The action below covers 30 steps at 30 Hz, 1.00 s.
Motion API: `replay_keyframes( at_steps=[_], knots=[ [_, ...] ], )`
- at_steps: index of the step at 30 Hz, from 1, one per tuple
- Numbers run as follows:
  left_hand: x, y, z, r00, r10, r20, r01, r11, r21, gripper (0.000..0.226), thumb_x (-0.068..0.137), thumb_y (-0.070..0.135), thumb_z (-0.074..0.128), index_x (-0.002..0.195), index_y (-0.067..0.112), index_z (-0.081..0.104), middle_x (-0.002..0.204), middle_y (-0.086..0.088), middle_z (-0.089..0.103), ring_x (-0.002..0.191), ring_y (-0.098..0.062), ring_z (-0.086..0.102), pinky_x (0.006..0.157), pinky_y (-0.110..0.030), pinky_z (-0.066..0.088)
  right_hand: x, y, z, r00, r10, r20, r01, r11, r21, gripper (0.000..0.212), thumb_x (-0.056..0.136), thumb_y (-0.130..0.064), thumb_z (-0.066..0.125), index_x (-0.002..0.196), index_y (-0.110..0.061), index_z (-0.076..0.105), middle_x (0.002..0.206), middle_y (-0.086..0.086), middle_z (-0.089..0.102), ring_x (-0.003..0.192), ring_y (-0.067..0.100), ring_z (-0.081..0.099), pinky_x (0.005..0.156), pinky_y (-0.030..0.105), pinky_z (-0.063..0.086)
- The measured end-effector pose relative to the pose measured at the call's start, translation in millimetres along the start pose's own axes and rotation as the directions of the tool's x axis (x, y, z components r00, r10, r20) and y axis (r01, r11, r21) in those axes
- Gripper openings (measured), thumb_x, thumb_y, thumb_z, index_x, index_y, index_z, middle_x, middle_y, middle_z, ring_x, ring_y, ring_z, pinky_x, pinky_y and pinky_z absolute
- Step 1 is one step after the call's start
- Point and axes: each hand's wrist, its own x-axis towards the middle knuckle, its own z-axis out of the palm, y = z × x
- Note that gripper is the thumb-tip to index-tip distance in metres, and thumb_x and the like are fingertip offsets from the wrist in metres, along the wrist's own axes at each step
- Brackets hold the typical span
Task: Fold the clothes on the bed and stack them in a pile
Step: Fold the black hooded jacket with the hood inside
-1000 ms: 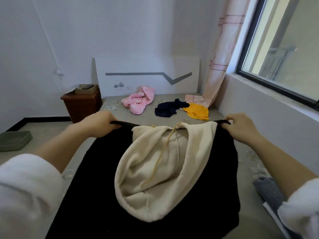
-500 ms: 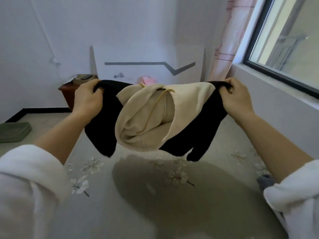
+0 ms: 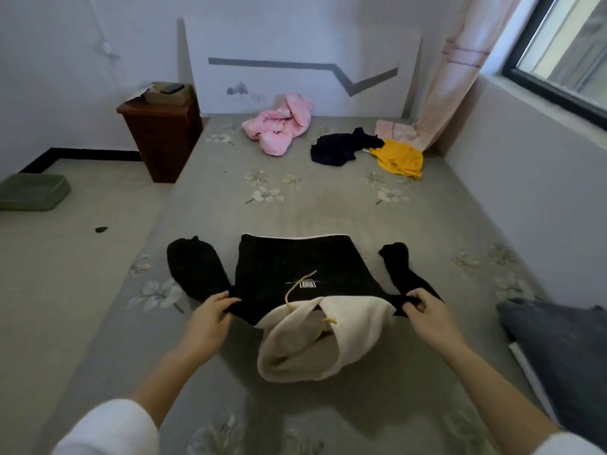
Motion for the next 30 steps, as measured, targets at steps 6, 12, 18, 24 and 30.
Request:
replay_keyframes(
  at_steps=[6,12,18,24,30],
  knots=[
    [-58,-70,85,0.945,-0.141,0.295,0.117,0.988,0.099,0.034,0.096,0.012,0.049,0.128,0.019,0.060,0.138,-0.002,0.053,0.127,-0.020,0.049,0.100,-0.025,0.037,-52,83,75,0.946,0.251,0.205,-0.213,0.958,-0.191,0.011,0.092,-0.014,0.056,0.101,-0.010,0.061,0.097,0.009,0.067,0.095,0.026,0.062,0.071,0.028,0.039],
    [-78,-89,114,0.921,-0.264,0.286,0.257,0.964,0.063,0.042,0.096,0.009,0.048,0.137,0.013,0.049,0.154,-0.010,0.028,0.138,-0.027,0.035,0.110,-0.034,0.030,-82,124,107,0.908,0.382,0.171,-0.361,0.922,-0.142,0.014,0.091,-0.012,0.058,0.105,-0.012,0.060,0.083,0.005,0.063,0.077,0.021,0.059,0.068,0.031,0.044],
    [-106,-97,143,0.801,-0.597,-0.044,0.575,0.787,-0.225,0.046,0.083,0.008,0.070,0.119,-0.001,0.043,0.122,-0.026,0.041,0.095,-0.038,0.053,0.080,-0.045,0.048,-112,131,137,0.873,0.474,-0.113,-0.448,0.872,0.199,0.036,0.085,-0.002,0.065,0.105,-0.009,0.036,0.078,0.000,0.054,0.069,0.014,0.054,0.059,0.022,0.044],
    [-138,-116,196,0.711,-0.631,0.310,0.695,0.699,-0.169,0.036,0.092,0.005,0.050,0.128,0.002,0.051,0.104,-0.025,0.062,0.092,-0.035,0.059,0.078,-0.036,0.047,-142,167,180,0.744,0.668,-0.002,-0.633,0.707,0.314,0.015,0.090,-0.005,0.054,0.105,-0.001,0.054,0.097,0.020,0.060,0.079,0.028,0.053,0.059,0.029,0.038],
    [-125,-121,222,0.908,-0.335,0.252,0.350,0.937,-0.016,0.033,0.094,0.007,0.047,0.126,0.004,0.050,0.128,-0.022,0.047,0.109,-0.034,0.049,0.087,-0.037,0.040,-141,176,200,0.863,0.484,0.149,-0.506,0.819,0.270,0.039,0.096,-0.007,0.047,0.135,-0.014,0.050,0.122,0.000,0.057,0.108,0.016,0.052,0.085,0.030,0.038]
  ],
)
